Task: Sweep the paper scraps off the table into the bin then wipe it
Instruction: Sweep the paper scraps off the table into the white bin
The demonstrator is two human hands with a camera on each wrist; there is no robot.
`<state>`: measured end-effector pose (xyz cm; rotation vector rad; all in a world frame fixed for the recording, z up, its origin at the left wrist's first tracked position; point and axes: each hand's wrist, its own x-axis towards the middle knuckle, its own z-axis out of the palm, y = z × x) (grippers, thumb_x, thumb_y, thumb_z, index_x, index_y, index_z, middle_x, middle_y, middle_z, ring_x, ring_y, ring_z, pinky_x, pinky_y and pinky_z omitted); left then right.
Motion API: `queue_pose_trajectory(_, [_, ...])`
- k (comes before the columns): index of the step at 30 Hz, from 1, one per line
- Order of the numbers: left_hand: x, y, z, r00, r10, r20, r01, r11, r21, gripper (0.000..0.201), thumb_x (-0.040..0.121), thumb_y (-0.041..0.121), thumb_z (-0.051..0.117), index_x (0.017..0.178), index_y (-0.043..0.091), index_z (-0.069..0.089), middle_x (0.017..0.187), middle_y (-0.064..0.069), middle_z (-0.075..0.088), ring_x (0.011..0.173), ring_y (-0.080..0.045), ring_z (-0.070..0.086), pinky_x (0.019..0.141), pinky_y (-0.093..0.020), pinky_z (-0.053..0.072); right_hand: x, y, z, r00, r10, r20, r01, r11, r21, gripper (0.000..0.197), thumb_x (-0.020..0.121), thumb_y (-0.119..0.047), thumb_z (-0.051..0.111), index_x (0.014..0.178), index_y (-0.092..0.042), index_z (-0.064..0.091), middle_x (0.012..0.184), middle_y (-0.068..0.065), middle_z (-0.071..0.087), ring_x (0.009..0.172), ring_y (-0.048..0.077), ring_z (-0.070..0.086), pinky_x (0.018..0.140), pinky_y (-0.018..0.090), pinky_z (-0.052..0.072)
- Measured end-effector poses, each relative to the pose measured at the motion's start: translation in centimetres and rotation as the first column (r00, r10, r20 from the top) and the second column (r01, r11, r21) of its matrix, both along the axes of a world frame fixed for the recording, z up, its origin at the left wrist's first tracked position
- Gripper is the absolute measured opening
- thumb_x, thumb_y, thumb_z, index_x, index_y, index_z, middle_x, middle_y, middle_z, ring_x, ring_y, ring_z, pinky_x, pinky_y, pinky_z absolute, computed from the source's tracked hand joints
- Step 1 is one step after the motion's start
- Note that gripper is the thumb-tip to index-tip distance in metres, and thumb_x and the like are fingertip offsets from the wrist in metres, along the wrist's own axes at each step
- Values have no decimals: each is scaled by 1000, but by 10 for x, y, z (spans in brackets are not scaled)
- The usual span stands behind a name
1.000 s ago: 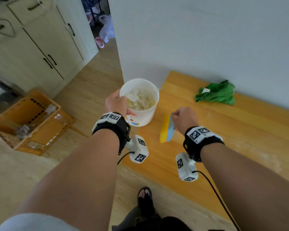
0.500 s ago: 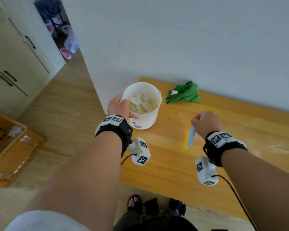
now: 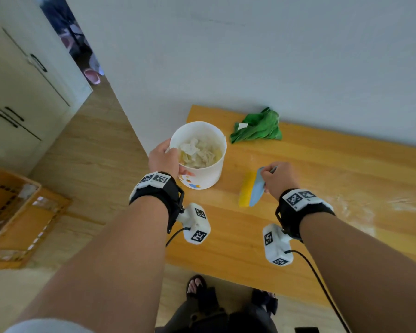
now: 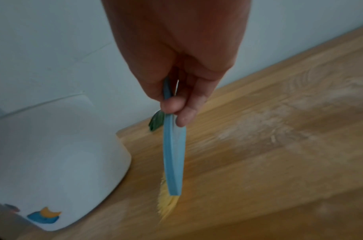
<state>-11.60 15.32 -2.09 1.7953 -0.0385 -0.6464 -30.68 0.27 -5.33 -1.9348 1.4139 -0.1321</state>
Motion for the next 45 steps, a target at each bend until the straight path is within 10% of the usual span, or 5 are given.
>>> queue_pose_trajectory(7, [-40, -50, 8, 997, -71, 7, 71, 997, 4, 54, 81, 0, 38, 120, 24, 67, 80, -19, 62, 25, -13, 50, 72, -48, 60, -68, -31, 25, 931, -48, -362, -2, 991, -137, 25, 88, -11, 51, 66, -5, 61, 59, 10, 52, 56, 27, 47, 51, 27, 36])
queue_pose_trajectory(12, [-46, -65, 12, 997, -56, 58, 55, 998, 18, 46, 77, 0, 39, 70, 39, 62, 72, -7, 63, 42, -22, 54, 68, -50, 58, -74, -43, 38, 990, -121, -68, 113, 987, -112, 28, 90, -18, 53, 71, -3, 68, 62, 16, 67, 49, 21, 53, 47, 22, 40])
queue_pose_trajectory(26, [-10, -50, -2, 996, -56, 64, 52, 997, 63, 50, 82, -1, 39, 115, 22, 70, 82, 1, 66, 34, -14, 46, 42, -28, 49, 23, -54, -2, 933, -234, 273, 215, 972, 98, 17, 94, -17, 54, 91, -13, 70, 60, 2, 66, 67, 27, 70, 69, 43, 61])
queue_pose_trajectory(35, [-31, -71, -2, 992, -117, 38, 113, 991, 77, 52, 80, -1, 40, 112, 27, 70, 85, -2, 66, 47, -20, 44, 64, -46, 57, -38, -73, -5, 972, -230, -43, 226, 971, -75, 32, 95, -12, 48, 65, -12, 59, 77, 20, 71, 55, 28, 55, 48, 25, 41])
queue_pose_trajectory(45, [-76, -94, 2, 984, -178, 26, 178, 984, 21, 54, 82, -1, 39, 122, 22, 66, 111, -20, 69, 22, -11, 43, 52, -38, 51, -138, -77, 16, 926, -377, -7, 376, 925, -57, 12, 95, -13, 52, 103, -14, 61, 83, 12, 63, 64, 28, 60, 54, 32, 49])
